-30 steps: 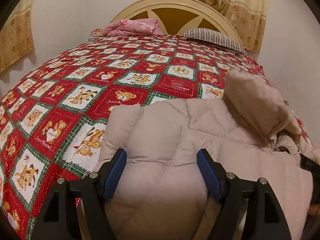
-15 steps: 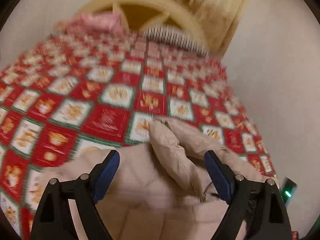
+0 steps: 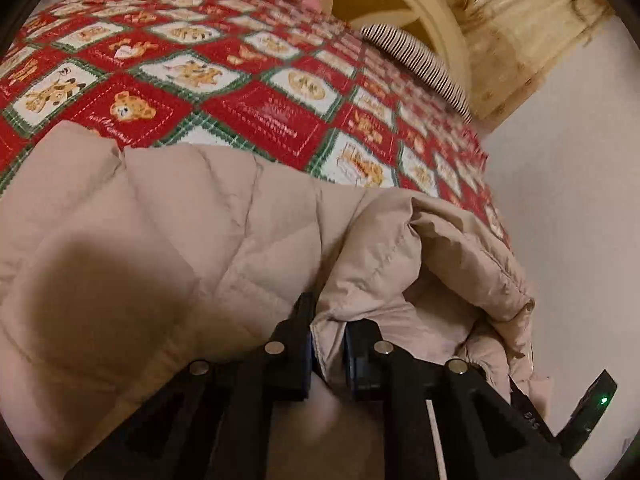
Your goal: Fold large clothes
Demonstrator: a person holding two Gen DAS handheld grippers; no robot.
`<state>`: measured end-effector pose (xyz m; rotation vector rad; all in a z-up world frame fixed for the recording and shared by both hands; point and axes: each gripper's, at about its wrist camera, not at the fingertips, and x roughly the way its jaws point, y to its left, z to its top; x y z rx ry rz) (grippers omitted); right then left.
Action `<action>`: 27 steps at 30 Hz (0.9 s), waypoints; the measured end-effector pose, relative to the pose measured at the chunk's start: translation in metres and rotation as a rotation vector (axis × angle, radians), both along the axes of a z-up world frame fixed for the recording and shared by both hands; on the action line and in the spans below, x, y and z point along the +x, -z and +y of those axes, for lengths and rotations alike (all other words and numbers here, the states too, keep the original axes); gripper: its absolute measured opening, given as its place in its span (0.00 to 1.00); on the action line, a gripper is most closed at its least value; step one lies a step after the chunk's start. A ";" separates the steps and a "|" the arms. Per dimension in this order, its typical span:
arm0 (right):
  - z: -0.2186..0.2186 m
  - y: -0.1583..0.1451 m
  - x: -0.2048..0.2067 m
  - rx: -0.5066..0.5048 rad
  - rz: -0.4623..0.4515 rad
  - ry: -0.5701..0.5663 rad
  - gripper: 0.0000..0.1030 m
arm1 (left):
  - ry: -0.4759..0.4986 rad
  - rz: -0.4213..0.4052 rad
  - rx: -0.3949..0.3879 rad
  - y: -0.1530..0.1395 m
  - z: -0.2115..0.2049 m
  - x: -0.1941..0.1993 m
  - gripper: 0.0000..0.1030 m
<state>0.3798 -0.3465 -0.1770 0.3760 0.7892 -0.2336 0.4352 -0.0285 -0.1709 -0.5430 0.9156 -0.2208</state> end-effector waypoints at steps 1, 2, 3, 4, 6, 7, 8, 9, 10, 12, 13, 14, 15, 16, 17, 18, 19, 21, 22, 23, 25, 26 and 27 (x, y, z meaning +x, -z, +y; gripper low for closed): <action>0.001 0.000 0.000 -0.002 0.001 0.000 0.13 | -0.005 -0.025 0.017 0.000 -0.003 -0.002 0.14; 0.001 -0.001 0.000 -0.006 0.003 -0.001 0.13 | -0.008 -0.051 0.039 0.000 -0.006 -0.005 0.14; 0.002 -0.001 0.001 -0.009 0.005 -0.002 0.14 | -0.010 -0.066 0.050 -0.001 -0.006 -0.008 0.14; 0.002 -0.001 0.001 -0.007 0.008 -0.004 0.15 | -0.011 -0.074 0.047 -0.001 -0.007 -0.008 0.14; 0.000 -0.005 -0.003 0.018 0.010 -0.007 0.19 | -0.012 -0.078 0.021 0.001 -0.002 -0.008 0.14; -0.002 -0.010 -0.010 0.045 -0.005 -0.004 0.22 | -0.013 -0.080 0.009 0.002 0.001 -0.009 0.14; -0.004 -0.020 -0.021 0.056 -0.043 0.020 0.29 | -0.013 -0.081 0.001 0.002 0.002 -0.008 0.14; -0.005 -0.032 -0.034 0.042 -0.102 0.058 0.32 | -0.014 -0.084 -0.002 0.001 0.005 -0.008 0.14; -0.005 -0.048 -0.047 0.005 -0.172 0.100 0.33 | -0.015 -0.086 0.001 0.001 0.004 -0.008 0.14; -0.001 -0.074 -0.051 -0.049 -0.244 0.117 0.33 | -0.015 -0.090 0.014 0.000 0.004 -0.008 0.14; 0.002 -0.086 -0.041 -0.047 -0.252 0.092 0.33 | -0.015 -0.091 0.019 0.000 0.003 -0.009 0.14; 0.005 -0.093 -0.028 -0.032 -0.247 0.063 0.33 | -0.014 -0.091 0.022 0.000 0.003 -0.008 0.14; 0.008 -0.098 -0.009 -0.012 -0.231 0.032 0.33 | -0.014 -0.093 0.025 0.001 0.003 -0.011 0.14; 0.012 -0.100 0.013 0.005 -0.205 0.006 0.38 | -0.014 -0.093 0.025 0.001 0.003 -0.011 0.14; 0.016 -0.098 0.025 0.013 -0.187 -0.013 0.45 | -0.014 -0.093 0.024 0.001 0.003 -0.011 0.14; 0.021 -0.092 0.041 0.020 -0.155 -0.042 0.46 | -0.014 -0.093 0.024 0.001 0.003 -0.011 0.14; 0.029 -0.081 0.059 0.024 -0.099 -0.078 0.46 | -0.014 -0.094 0.023 0.001 0.003 -0.011 0.14; 0.038 -0.055 0.073 0.018 -0.012 -0.123 0.45 | -0.014 -0.094 0.023 0.001 0.003 -0.011 0.14; 0.043 -0.037 0.077 -0.006 0.046 -0.150 0.44 | -0.013 -0.097 0.021 0.000 0.004 -0.013 0.14; 0.047 -0.022 0.076 -0.042 0.082 -0.180 0.44 | -0.009 -0.102 0.018 -0.001 0.003 -0.013 0.14; 0.051 -0.010 0.064 -0.094 0.043 -0.222 0.44 | -0.004 -0.102 0.018 -0.002 0.003 -0.015 0.14; 0.048 -0.009 0.061 -0.086 0.027 -0.212 0.44 | -0.003 -0.101 0.012 -0.003 0.004 -0.016 0.14; 0.047 -0.008 0.061 -0.083 0.024 -0.208 0.44 | -0.001 -0.093 0.007 -0.004 0.006 -0.017 0.14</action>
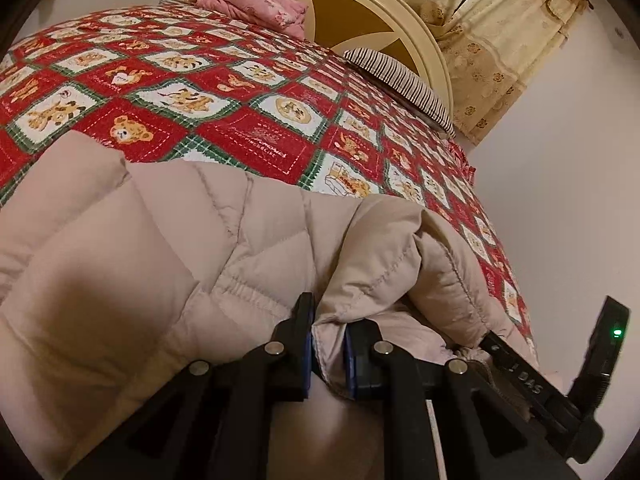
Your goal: Fold large clothes
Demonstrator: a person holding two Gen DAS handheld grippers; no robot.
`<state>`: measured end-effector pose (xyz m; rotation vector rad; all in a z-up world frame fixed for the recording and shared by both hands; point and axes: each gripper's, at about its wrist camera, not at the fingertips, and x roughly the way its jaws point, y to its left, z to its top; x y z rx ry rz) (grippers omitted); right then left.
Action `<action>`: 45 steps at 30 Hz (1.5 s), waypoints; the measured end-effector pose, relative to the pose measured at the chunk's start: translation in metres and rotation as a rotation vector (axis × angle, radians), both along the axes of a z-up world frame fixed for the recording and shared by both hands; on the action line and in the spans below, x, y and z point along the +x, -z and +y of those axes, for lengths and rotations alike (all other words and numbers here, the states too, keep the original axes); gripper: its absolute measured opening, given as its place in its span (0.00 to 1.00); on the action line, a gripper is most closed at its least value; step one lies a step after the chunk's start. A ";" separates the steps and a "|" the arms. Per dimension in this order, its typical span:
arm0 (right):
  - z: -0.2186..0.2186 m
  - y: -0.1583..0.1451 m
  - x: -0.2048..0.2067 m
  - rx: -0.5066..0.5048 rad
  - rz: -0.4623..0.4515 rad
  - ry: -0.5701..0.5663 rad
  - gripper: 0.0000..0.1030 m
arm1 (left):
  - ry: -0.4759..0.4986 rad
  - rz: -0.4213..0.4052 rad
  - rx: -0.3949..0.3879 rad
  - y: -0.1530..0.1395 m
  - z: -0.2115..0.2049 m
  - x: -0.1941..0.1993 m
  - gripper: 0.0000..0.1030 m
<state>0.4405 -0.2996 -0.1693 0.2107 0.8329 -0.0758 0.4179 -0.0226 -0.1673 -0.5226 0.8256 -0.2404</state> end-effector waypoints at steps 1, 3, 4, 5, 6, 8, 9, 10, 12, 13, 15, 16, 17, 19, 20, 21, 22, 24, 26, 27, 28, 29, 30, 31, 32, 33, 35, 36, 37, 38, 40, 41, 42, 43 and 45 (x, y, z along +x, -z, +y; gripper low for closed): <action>0.000 0.001 0.001 -0.010 0.002 0.001 0.44 | 0.006 0.027 0.004 -0.003 0.002 -0.002 0.14; 0.003 0.003 0.003 -0.037 0.003 0.000 0.44 | 0.009 0.061 0.026 -0.015 0.007 -0.012 0.14; 0.005 0.002 0.002 -0.047 0.001 0.000 0.44 | 0.003 0.061 0.054 -0.025 0.010 -0.022 0.14; 0.006 0.002 0.001 -0.051 -0.001 0.000 0.44 | -0.007 0.052 0.093 -0.034 0.011 -0.032 0.14; 0.007 0.002 0.000 -0.051 -0.003 0.000 0.44 | -0.018 0.040 0.136 -0.043 0.013 -0.042 0.15; 0.005 0.002 0.001 -0.046 -0.007 0.000 0.44 | -0.020 0.007 0.168 -0.061 0.015 -0.058 0.16; 0.007 0.001 0.003 -0.045 -0.008 0.000 0.44 | -0.012 -0.005 0.152 -0.068 0.015 -0.059 0.16; 0.007 0.001 0.003 -0.046 -0.008 0.000 0.44 | 0.001 -0.017 0.135 -0.074 0.012 -0.055 0.16; 0.007 0.001 0.002 -0.054 -0.009 0.001 0.44 | 0.055 -0.062 0.134 -0.091 -0.006 -0.040 0.17; 0.008 0.000 0.002 -0.062 -0.009 0.002 0.44 | 0.077 -0.095 0.148 -0.099 -0.017 -0.031 0.17; 0.009 0.000 0.001 -0.073 -0.011 0.004 0.44 | 0.128 -0.157 0.171 -0.108 -0.043 -0.008 0.27; 0.009 0.000 0.001 -0.074 -0.011 0.004 0.44 | 0.142 -0.168 0.179 -0.107 -0.054 0.005 0.38; 0.009 0.000 0.002 -0.073 -0.011 0.004 0.44 | 0.137 -0.160 0.206 -0.104 -0.066 0.017 0.39; 0.009 0.000 0.001 -0.071 -0.012 0.003 0.44 | 0.124 -0.121 0.269 -0.088 -0.083 0.036 0.39; 0.009 0.000 0.001 -0.070 -0.012 0.003 0.44 | 0.136 -0.073 0.302 -0.070 -0.090 0.047 0.39; 0.009 0.000 0.001 -0.064 -0.014 0.002 0.44 | 0.143 -0.045 0.331 -0.058 -0.091 0.051 0.39; 0.008 0.000 0.001 -0.054 -0.016 0.002 0.44 | 0.146 -0.029 0.369 -0.039 -0.091 0.053 0.39; 0.006 -0.002 -0.001 -0.026 -0.035 -0.003 0.45 | 0.158 -0.071 0.340 -0.024 -0.083 0.045 0.39; 0.003 -0.003 -0.003 0.000 -0.050 -0.005 0.45 | 0.142 -0.076 0.313 -0.018 -0.076 0.044 0.39; 0.003 -0.003 -0.003 0.009 -0.051 -0.007 0.45 | 0.142 -0.071 0.323 -0.016 -0.079 0.045 0.39; 0.003 -0.003 -0.003 0.011 -0.052 -0.007 0.45 | 0.144 -0.062 0.353 -0.014 -0.083 0.047 0.39; 0.003 -0.004 -0.002 0.012 -0.054 -0.008 0.46 | 0.146 -0.059 0.377 -0.013 -0.087 0.047 0.39; 0.003 -0.004 -0.003 0.014 -0.057 -0.008 0.47 | 0.147 -0.057 0.405 -0.012 -0.091 0.048 0.39; 0.002 -0.005 -0.003 0.018 -0.060 -0.008 0.49 | 0.147 -0.056 0.425 -0.011 -0.093 0.048 0.39; 0.001 -0.005 -0.003 0.029 -0.062 -0.009 0.49 | 0.147 -0.055 0.441 -0.010 -0.095 0.049 0.39; 0.000 -0.005 -0.005 0.039 -0.069 -0.006 0.50 | 0.147 -0.053 0.451 -0.009 -0.096 0.050 0.39; -0.008 -0.008 -0.012 0.088 -0.113 0.008 0.51 | 0.146 -0.052 0.461 -0.008 -0.097 0.049 0.39; -0.012 -0.008 -0.014 0.107 -0.124 0.017 0.51 | 0.146 -0.053 0.461 -0.008 -0.097 0.049 0.39; -0.018 -0.006 -0.014 0.132 -0.118 0.041 0.51 | 0.146 -0.054 0.461 -0.007 -0.097 0.049 0.39; -0.020 -0.003 -0.011 0.146 -0.097 0.053 0.51 | 0.146 -0.055 0.465 -0.007 -0.098 0.049 0.39; -0.016 0.000 -0.003 0.120 -0.054 0.050 0.51 | 0.144 -0.056 0.476 -0.007 -0.100 0.048 0.39; -0.011 0.000 -0.001 0.088 -0.040 0.048 0.51 | 0.144 -0.057 0.482 -0.007 -0.101 0.048 0.39; -0.008 0.000 0.001 0.062 -0.028 0.045 0.52 | 0.143 -0.058 0.487 -0.007 -0.102 0.048 0.39; -0.005 0.001 0.004 0.044 -0.014 0.044 0.52 | 0.142 -0.058 0.492 -0.007 -0.103 0.048 0.39; -0.004 0.003 0.009 0.018 0.008 0.041 0.52 | 0.141 -0.058 0.496 -0.007 -0.103 0.048 0.39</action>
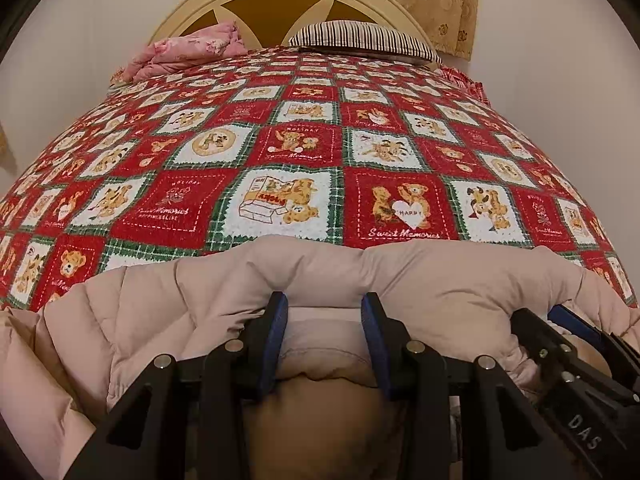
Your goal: Fold large clothes
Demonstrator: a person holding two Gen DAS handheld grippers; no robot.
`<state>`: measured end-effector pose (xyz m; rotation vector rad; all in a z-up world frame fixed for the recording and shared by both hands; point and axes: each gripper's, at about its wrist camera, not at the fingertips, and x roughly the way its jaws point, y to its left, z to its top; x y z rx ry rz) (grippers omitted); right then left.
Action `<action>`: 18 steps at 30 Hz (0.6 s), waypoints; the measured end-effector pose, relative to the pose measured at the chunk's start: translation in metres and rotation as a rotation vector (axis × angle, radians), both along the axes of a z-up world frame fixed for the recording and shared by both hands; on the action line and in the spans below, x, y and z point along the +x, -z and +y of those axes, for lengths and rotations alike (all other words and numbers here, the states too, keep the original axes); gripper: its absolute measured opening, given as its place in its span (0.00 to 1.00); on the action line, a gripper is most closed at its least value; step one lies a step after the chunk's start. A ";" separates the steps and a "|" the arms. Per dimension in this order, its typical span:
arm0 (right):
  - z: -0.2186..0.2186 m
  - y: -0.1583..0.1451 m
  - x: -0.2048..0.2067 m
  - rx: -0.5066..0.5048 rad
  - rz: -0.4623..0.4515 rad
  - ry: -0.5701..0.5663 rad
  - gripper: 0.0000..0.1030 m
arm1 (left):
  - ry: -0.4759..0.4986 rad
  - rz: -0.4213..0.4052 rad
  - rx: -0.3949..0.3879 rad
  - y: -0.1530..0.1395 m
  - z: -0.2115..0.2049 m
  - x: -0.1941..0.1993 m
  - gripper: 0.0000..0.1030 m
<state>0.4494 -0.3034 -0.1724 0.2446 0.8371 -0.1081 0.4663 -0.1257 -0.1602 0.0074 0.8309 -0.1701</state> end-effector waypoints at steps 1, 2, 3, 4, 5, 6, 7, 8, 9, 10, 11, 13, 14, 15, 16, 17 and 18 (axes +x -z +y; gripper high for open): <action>0.002 0.000 0.002 -0.019 0.009 -0.001 0.52 | 0.000 0.000 -0.001 0.000 0.000 0.000 0.39; 0.004 0.001 0.001 -0.034 0.012 0.000 0.52 | 0.000 0.000 0.000 0.000 -0.001 0.000 0.39; 0.005 0.001 0.000 -0.045 0.013 0.000 0.52 | -0.001 -0.001 0.003 0.000 0.000 0.000 0.39; 0.005 0.000 0.000 -0.050 0.013 0.001 0.52 | -0.001 -0.002 0.010 0.000 -0.001 0.000 0.39; 0.004 0.001 -0.002 -0.050 0.012 0.003 0.52 | -0.002 -0.003 0.015 -0.001 -0.002 0.000 0.39; 0.004 0.000 -0.003 -0.049 0.013 0.002 0.53 | -0.002 -0.004 0.018 -0.001 -0.002 0.000 0.39; 0.003 0.000 -0.003 -0.051 0.019 0.001 0.53 | -0.002 -0.003 0.020 -0.001 -0.002 -0.001 0.39; 0.005 -0.001 -0.004 -0.059 0.027 0.002 0.53 | 0.001 -0.001 0.019 -0.002 -0.002 -0.002 0.40; 0.007 -0.004 -0.006 -0.073 0.043 0.003 0.53 | 0.009 0.004 0.010 -0.003 0.000 -0.003 0.41; 0.010 -0.009 -0.010 -0.087 0.055 0.005 0.53 | 0.018 0.009 0.000 -0.005 0.003 -0.007 0.41; 0.012 -0.018 -0.022 -0.092 0.040 0.008 0.53 | 0.036 0.012 -0.016 -0.011 0.008 -0.015 0.41; 0.014 -0.036 -0.050 -0.080 -0.032 0.023 0.54 | 0.055 0.006 -0.035 -0.021 0.017 -0.032 0.42; 0.013 -0.046 -0.066 -0.061 -0.072 0.025 0.58 | 0.053 0.000 -0.039 -0.028 0.023 -0.045 0.43; 0.012 -0.056 -0.084 -0.042 -0.106 0.028 0.61 | 0.053 -0.010 -0.035 -0.035 0.029 -0.061 0.47; 0.011 -0.066 -0.103 -0.029 -0.133 0.035 0.64 | 0.056 -0.017 -0.029 -0.039 0.033 -0.071 0.50; 0.010 -0.074 -0.121 -0.016 -0.153 0.040 0.65 | 0.058 -0.030 -0.009 -0.045 0.039 -0.090 0.50; 0.008 -0.083 -0.145 0.009 -0.176 0.038 0.65 | 0.063 -0.037 0.008 -0.048 0.042 -0.102 0.51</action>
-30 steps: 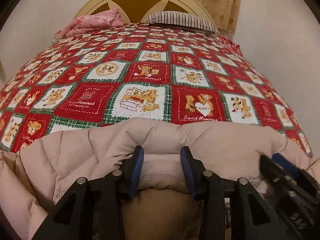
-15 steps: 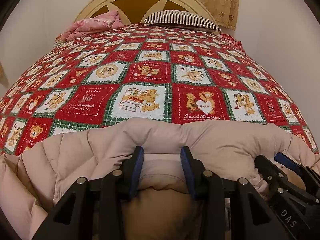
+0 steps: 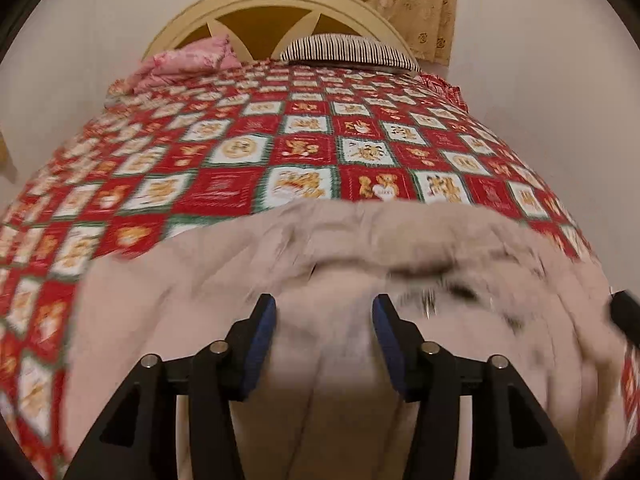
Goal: Fold large clothes
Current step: 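Open both tools and release the folded jacket onto the bed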
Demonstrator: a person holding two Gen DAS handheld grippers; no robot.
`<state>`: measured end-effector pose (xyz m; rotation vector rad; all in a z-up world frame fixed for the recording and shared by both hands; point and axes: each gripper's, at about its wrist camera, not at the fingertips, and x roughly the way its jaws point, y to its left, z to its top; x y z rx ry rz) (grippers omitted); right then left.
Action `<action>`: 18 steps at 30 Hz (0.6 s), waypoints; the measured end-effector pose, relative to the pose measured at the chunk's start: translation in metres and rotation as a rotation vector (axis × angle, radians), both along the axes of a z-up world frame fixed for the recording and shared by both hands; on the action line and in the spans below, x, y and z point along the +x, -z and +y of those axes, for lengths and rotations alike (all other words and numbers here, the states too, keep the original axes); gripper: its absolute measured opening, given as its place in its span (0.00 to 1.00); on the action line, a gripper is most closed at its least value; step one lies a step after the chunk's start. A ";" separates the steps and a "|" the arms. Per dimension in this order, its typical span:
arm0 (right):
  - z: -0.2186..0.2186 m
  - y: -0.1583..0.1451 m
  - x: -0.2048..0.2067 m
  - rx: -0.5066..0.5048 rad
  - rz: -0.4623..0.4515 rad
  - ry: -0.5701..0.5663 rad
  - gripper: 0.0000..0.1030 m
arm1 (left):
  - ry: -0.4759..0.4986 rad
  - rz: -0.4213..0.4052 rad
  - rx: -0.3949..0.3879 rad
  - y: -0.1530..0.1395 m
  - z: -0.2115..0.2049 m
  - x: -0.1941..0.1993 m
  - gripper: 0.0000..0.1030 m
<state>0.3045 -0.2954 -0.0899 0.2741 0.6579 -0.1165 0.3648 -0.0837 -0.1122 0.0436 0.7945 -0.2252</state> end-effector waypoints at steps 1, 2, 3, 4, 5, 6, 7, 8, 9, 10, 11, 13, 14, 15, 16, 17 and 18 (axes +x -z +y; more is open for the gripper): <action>0.000 -0.006 -0.014 0.014 -0.014 -0.004 0.65 | 0.008 -0.015 0.028 -0.005 0.004 -0.017 0.51; -0.001 -0.012 -0.032 0.028 -0.028 -0.006 0.65 | 0.008 -0.029 0.054 -0.008 0.008 -0.031 0.51; -0.002 -0.017 -0.052 0.035 -0.042 -0.003 0.65 | 0.006 -0.043 0.079 -0.012 0.011 -0.045 0.51; -0.003 -0.022 -0.072 0.035 -0.055 0.004 0.65 | 0.003 -0.058 0.100 -0.015 0.015 -0.059 0.52; -0.005 -0.027 -0.091 0.032 -0.065 0.012 0.65 | 0.001 -0.074 0.117 -0.019 0.020 -0.075 0.52; -0.006 -0.030 -0.109 0.028 -0.074 0.021 0.65 | -0.003 -0.084 0.127 -0.022 0.025 -0.089 0.52; -0.008 -0.034 -0.130 0.025 -0.084 0.029 0.66 | -0.002 -0.093 0.130 -0.025 0.030 -0.106 0.54; -0.010 -0.037 -0.147 0.022 -0.096 0.038 0.70 | 0.001 -0.097 0.126 -0.027 0.034 -0.119 0.55; -0.011 -0.040 -0.165 0.014 -0.109 0.047 0.72 | 0.002 -0.104 0.123 -0.029 0.038 -0.132 0.57; -0.012 -0.043 -0.185 0.000 -0.120 0.061 0.74 | 0.001 -0.110 0.120 -0.031 0.042 -0.144 0.58; -0.013 -0.045 -0.202 -0.017 -0.130 0.075 0.74 | -0.003 -0.115 0.116 -0.033 0.047 -0.156 0.59; -0.014 -0.050 -0.237 -0.054 -0.151 0.094 0.75 | 0.003 -0.120 0.105 -0.034 0.052 -0.174 0.60; -0.016 -0.051 -0.247 -0.064 -0.155 0.101 0.75 | 0.015 -0.121 0.096 -0.033 0.056 -0.187 0.60; -0.017 -0.052 -0.258 -0.073 -0.157 0.111 0.76 | 0.023 -0.119 0.092 -0.032 0.059 -0.195 0.60; -0.019 -0.051 -0.271 -0.077 -0.157 0.117 0.79 | 0.032 -0.115 0.085 -0.031 0.063 -0.203 0.60; -0.021 -0.050 -0.281 -0.074 -0.152 0.116 0.82 | 0.051 -0.098 0.056 -0.027 0.073 -0.214 0.60; -0.022 -0.048 -0.290 -0.068 -0.145 0.113 0.82 | 0.064 -0.084 0.025 -0.025 0.082 -0.221 0.60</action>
